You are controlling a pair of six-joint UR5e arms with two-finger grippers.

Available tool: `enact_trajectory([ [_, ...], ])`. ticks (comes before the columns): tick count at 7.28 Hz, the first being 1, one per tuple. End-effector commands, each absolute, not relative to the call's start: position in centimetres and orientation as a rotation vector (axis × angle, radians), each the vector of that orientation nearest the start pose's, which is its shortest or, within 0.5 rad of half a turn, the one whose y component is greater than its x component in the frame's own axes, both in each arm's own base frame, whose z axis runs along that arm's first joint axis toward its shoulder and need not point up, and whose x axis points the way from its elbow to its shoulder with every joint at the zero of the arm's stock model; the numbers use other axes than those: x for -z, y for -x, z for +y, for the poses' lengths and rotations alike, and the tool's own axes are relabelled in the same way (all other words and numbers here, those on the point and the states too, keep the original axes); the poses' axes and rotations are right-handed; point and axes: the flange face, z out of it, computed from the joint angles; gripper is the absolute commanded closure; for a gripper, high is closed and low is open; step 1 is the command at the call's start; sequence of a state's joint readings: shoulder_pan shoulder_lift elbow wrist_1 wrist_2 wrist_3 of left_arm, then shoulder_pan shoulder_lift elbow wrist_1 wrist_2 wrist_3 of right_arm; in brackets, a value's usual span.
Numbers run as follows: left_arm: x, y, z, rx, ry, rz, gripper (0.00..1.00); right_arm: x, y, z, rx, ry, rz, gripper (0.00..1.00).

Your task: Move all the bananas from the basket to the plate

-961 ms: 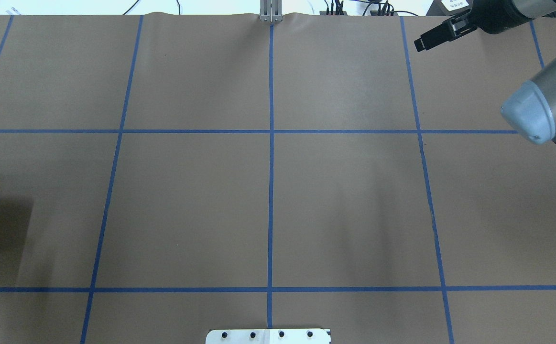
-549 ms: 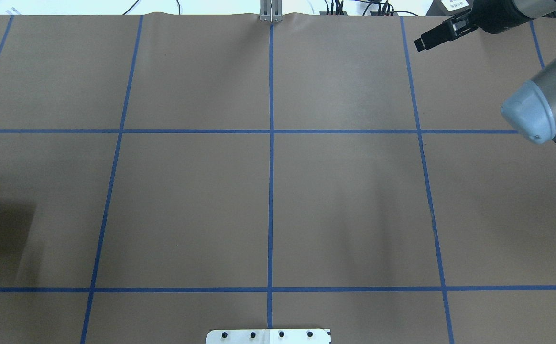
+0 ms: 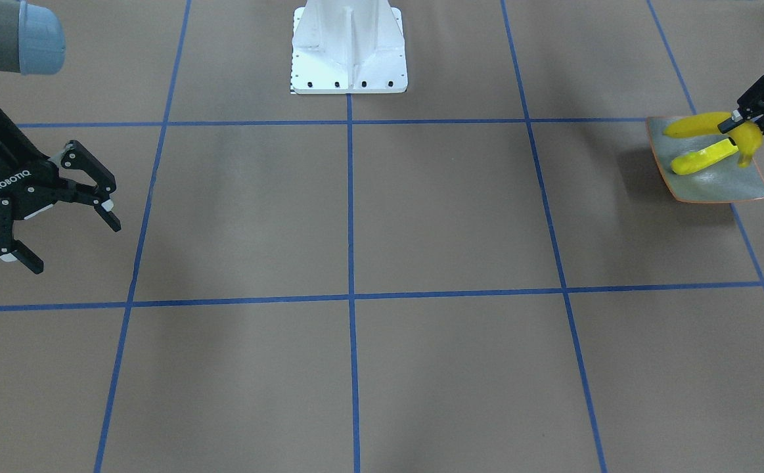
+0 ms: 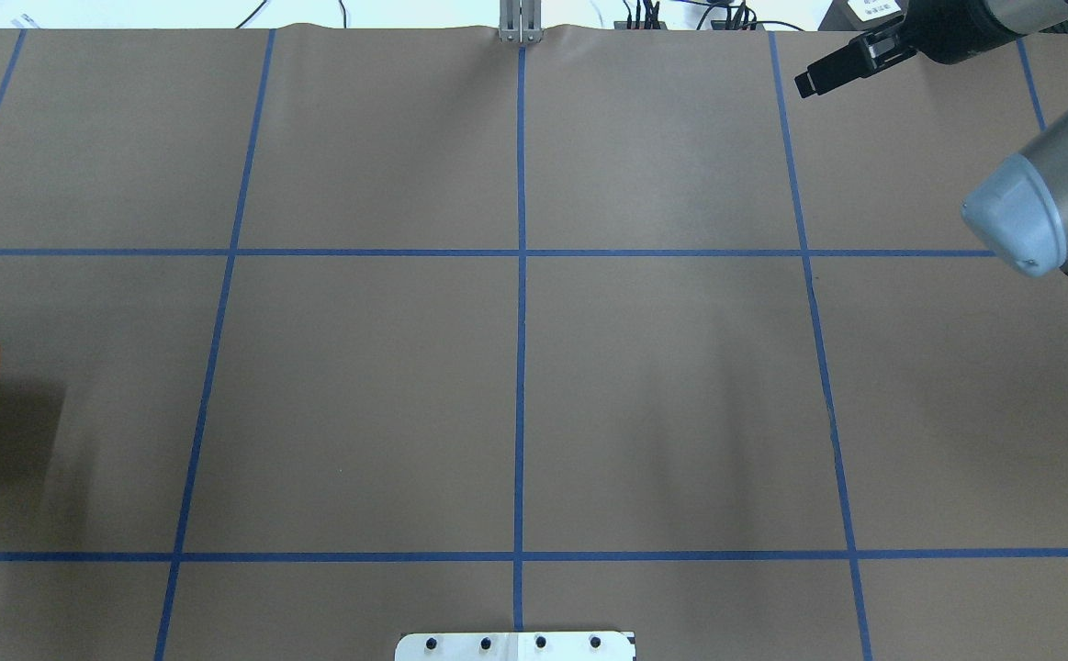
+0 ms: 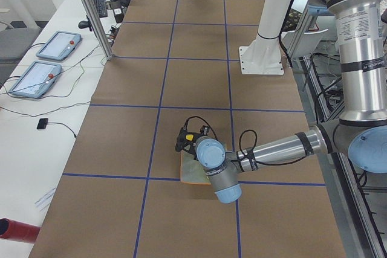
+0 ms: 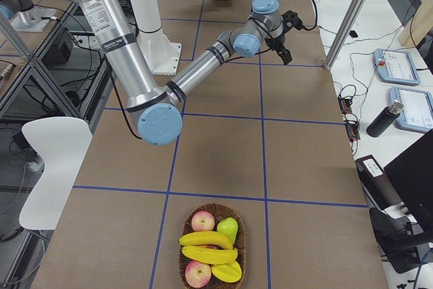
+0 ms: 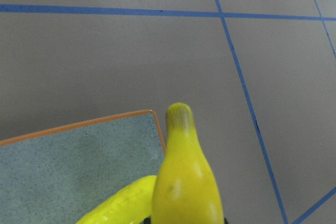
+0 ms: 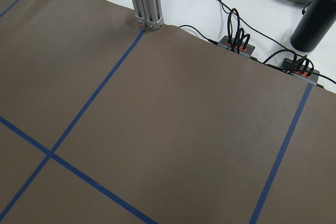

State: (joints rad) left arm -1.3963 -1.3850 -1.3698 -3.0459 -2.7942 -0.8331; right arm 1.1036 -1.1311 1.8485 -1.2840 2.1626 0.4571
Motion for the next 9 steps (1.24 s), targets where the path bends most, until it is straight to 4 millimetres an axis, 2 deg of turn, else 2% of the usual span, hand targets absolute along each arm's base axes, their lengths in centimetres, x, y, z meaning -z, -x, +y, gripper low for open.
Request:
enact_trajectory([
  [1, -64.6, -1.0, -37.3, -0.094, -0.261, 1.424, 1.00, -24.9, 20.1, -57.1, 0.305, -0.631, -0.916, 0.01],
  [2, -63.9, -0.6, -38.3, -0.087, -0.277, 1.427, 1.00, -24.9, 20.1, -57.1, 0.305, -0.632, -0.914, 0.01],
  [3, -62.7, 0.4, -40.1, -0.048, -0.290, 1.431, 1.00, -25.0, 20.1, -57.1, 0.305, -0.630, -0.913, 0.01],
  [4, -62.0, 0.8, -40.9, -0.036, -0.307, 1.431, 1.00, -25.0, 20.2, -57.1, 0.306, -0.629, -0.914, 0.01],
  [6, -61.9, 1.9, -41.9, 0.024, -0.383, 1.388, 1.00, -25.3, 20.3, -57.4, 0.304, -0.629, -0.911, 0.01],
  [8, -63.1, 2.2, -41.7, 0.061, -0.419, 1.354, 1.00, -25.5, 20.5, -57.5, 0.303, -0.623, -0.910, 0.01],
  [9, -66.0, 2.2, -40.6, 0.042, -0.428, 1.343, 1.00, -25.4, 20.5, -57.5, 0.303, -0.625, -0.911, 0.01],
])
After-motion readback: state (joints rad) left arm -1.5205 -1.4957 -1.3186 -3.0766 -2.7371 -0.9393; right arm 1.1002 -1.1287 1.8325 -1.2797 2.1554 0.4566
